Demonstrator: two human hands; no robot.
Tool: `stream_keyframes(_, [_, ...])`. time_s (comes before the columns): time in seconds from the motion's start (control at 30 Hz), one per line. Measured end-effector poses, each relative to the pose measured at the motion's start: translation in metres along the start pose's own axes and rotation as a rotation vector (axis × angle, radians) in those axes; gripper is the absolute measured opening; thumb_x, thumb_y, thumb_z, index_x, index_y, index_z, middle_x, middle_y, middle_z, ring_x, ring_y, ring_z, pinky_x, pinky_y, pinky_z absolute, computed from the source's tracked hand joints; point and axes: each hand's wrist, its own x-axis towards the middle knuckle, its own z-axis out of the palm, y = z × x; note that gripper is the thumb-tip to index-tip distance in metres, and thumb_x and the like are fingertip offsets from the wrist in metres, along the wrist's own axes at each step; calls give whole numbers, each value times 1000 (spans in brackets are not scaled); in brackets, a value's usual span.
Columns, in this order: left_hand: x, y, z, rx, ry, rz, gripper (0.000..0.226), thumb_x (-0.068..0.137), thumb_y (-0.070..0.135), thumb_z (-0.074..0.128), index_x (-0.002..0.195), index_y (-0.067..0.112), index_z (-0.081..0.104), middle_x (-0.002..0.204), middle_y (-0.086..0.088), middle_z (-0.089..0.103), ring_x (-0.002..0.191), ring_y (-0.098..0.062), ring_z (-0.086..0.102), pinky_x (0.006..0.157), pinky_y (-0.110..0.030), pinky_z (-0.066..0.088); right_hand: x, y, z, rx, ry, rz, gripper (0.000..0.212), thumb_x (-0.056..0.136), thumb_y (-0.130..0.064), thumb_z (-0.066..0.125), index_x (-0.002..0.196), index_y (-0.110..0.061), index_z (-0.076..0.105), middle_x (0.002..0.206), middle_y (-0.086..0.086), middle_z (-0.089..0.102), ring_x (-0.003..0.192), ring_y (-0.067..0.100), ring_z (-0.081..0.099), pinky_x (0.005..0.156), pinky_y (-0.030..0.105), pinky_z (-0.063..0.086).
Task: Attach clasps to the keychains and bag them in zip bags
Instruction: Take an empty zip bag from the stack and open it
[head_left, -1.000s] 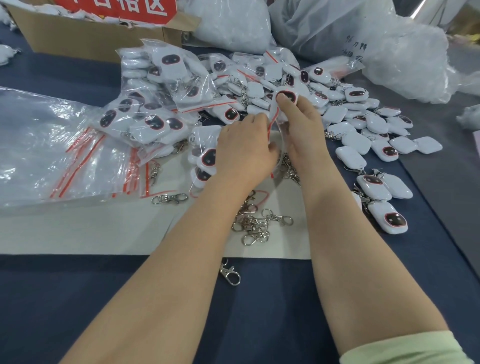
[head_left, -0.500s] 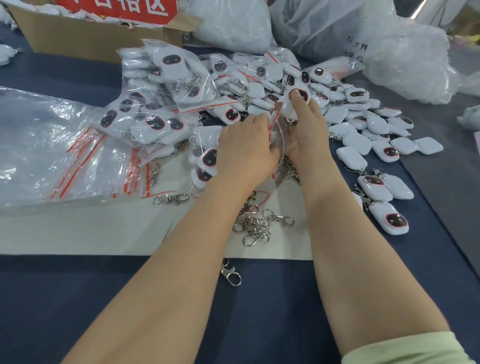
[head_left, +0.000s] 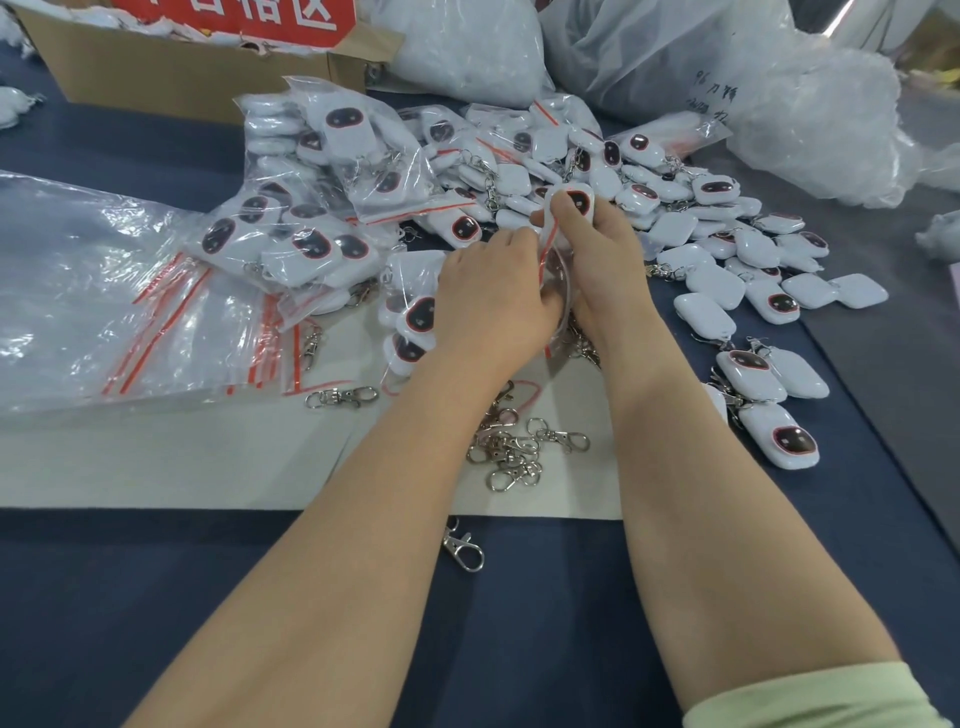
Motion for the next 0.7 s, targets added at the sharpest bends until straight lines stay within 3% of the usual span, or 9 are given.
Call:
stream_keyframes(0.13, [0, 0, 1, 7, 10, 8, 28, 88, 32, 51, 106, 11, 52, 106, -8, 59, 99, -31, 55, 75, -33, 27, 2, -1, 2, 99, 16, 91, 24, 99, -11, 47, 81, -9, 62, 84, 12, 66, 85, 27, 61, 92, 48, 49])
stream_keyframes(0.27, [0, 0, 0, -4, 2, 8, 26, 87, 31, 51, 104, 11, 53, 104, -7, 59, 96, -30, 55, 75, -34, 29, 0, 0, 0, 33, -26, 66, 23, 100, -10, 46, 85, -9, 62, 92, 17, 65, 85, 26, 61, 87, 43, 50])
stream_keyframes(0.4, [-1, 0, 0, -4, 5, 9, 25, 88, 31, 51, 104, 12, 52, 103, -6, 59, 95, -29, 55, 74, -33, 27, 1, -1, 2, 54, -1, 77, 22, 101, -11, 45, 86, -8, 61, 97, 19, 64, 88, 28, 60, 93, 49, 49])
stream_keyframes(0.47, [-1, -1, 0, -8, 3, 8, 25, 88, 31, 51, 104, 12, 52, 102, -6, 59, 95, -29, 55, 73, -33, 26, 1, -1, 1, 71, -17, 86, 17, 99, -7, 47, 91, -5, 61, 95, 16, 66, 83, 25, 62, 86, 44, 52])
stream_keyframes(0.57, [-1, 0, 0, -15, 0, 9, 26, 87, 31, 50, 106, 13, 53, 103, -5, 59, 95, -27, 55, 74, -32, 27, 1, 1, 0, 62, -53, 101, 14, 95, 3, 50, 102, 2, 62, 83, 10, 67, 67, 15, 66, 65, 27, 53])
stream_keyframes(0.7, [0, 0, 0, -7, 2, 6, 27, 88, 32, 49, 107, 13, 53, 104, -5, 60, 96, -28, 56, 74, -33, 28, 0, 1, 0, 34, -59, 98, 18, 97, -3, 52, 111, 6, 61, 87, 10, 67, 70, 15, 67, 65, 25, 54])
